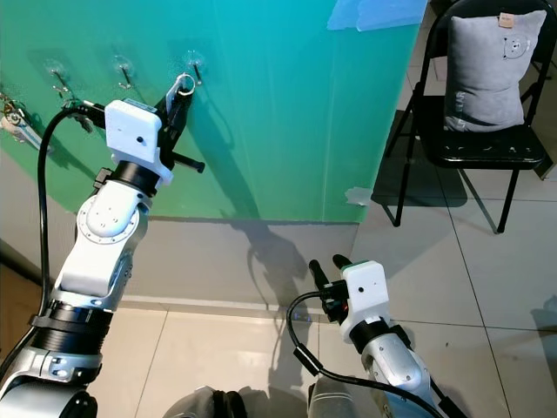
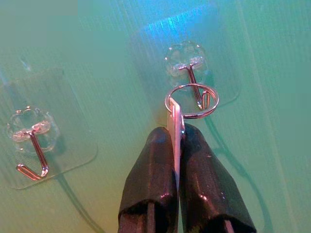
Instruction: Hang keys on a hook
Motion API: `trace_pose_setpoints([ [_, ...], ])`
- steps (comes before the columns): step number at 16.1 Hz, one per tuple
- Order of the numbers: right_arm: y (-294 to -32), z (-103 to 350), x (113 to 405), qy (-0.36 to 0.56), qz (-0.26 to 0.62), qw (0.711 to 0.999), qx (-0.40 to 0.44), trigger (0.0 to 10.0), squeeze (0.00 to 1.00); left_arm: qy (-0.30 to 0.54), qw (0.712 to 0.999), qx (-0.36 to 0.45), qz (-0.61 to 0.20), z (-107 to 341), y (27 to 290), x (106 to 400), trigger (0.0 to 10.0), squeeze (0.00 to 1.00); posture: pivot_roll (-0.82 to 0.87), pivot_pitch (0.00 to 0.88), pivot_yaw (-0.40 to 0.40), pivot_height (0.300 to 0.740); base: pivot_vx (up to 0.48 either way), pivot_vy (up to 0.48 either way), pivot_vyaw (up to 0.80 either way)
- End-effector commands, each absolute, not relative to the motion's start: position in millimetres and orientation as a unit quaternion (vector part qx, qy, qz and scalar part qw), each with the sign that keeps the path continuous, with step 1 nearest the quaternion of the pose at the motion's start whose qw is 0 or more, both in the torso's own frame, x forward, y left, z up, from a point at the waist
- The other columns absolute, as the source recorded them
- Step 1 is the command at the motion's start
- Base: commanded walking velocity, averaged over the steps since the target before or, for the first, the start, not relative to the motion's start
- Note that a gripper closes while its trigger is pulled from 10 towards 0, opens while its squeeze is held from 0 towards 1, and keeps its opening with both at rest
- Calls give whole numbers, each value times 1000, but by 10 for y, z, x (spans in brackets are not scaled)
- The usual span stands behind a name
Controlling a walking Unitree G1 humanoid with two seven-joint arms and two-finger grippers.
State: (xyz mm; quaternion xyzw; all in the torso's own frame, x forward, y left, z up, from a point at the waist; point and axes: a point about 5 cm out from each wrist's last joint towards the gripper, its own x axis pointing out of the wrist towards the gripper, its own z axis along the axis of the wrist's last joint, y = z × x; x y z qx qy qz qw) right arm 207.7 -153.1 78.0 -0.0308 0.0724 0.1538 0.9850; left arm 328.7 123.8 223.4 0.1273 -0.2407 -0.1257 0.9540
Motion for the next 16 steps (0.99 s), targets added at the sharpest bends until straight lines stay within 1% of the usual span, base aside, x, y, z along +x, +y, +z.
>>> trace_pose_setpoints([
  [1, -1519, 768, 2062, 75, 153, 985, -29, 10000, 0, -247, 952, 135, -123, 2281, 1233, 3313, 0, 0, -363, 101, 145, 716, 0, 0, 0],
  [7, -1503, 752, 2040, 78, 150, 985, -25, 10000, 0, -271, 945, 138, -121, 2434, 1202, 3337, 0, 0, -367, 108, 152, 716, 0, 0, 0],
  [9, -1499, 753, 2041, 78, 149, 985, -25, 10000, 0, -264, 946, 143, -121, 2413, 1206, 3357, 0, 0, -369, 109, 154, 716, 0, 0, 0],
  [11, -1498, 750, 2041, 78, 149, 985, -24, 10000, 0, -241, 951, 157, -113, 2341, 1228, 3396, 0, 0, -368, 111, 154, 716, 0, 0, 0],
  [16, -1493, 741, 2035, 80, 150, 985, -23, 10000, 0, -198, 960, 159, -114, 2198, 1249, 3446, 0, 0, -368, 115, 155, 716, 0, 0, 0],
])
